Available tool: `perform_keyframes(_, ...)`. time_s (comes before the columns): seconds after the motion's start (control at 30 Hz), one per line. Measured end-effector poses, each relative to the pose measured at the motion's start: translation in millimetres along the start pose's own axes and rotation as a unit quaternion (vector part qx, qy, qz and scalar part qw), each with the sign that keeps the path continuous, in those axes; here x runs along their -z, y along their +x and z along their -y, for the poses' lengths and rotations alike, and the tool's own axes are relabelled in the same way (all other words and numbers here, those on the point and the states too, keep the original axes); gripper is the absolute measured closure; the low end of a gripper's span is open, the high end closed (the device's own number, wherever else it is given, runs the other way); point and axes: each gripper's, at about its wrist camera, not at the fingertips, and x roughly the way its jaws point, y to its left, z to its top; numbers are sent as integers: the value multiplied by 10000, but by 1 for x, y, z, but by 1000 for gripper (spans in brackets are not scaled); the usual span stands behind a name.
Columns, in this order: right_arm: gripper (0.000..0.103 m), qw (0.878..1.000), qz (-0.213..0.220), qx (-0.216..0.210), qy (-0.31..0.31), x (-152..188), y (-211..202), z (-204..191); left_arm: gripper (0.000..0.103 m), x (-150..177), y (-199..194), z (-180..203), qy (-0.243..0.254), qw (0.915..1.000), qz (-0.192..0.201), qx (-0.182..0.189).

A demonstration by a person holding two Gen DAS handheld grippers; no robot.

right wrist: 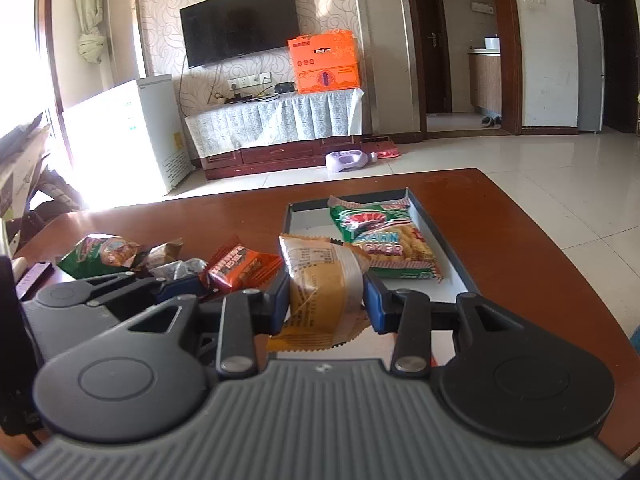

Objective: Organize snacks
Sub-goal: 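Carry the orange packet and the bread bag with both tools over the grey box, then open the left tool to drop the orange packet while the right tool releases the bread bag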

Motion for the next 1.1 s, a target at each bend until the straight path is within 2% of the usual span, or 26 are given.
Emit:
perform_keyframes(0.3, 61, 9997, -41, 250, 65, 1, 4, 14, 62, -9, 29, 12, -70, 9996, -18, 267)
perform_keyframes(0.63, 61, 9992, -163, 344, 93, 5, 10, 25, 60, -9, 59, 29, -99, 9975, -157, 689)
perform_keyframes(0.7, 61, 9991, -185, 359, 109, 5, 12, 28, 57, -8, 63, 33, -24, 9977, -207, 650)
perform_keyframes(0.83, 61, 9989, -238, 373, 135, 6, 14, 31, 42, -5, 66, 35, 25, 9977, -245, 630)
perform_keyframes(1.03, 61, 9986, -312, 396, 147, 7, 20, 33, 36, -3, 58, 34, 120, 9978, -185, 626)
perform_keyframes(1.1, 61, 9984, -360, 404, 142, 8, 23, 33, 24, -3, 51, 33, 204, 9978, -126, 613)
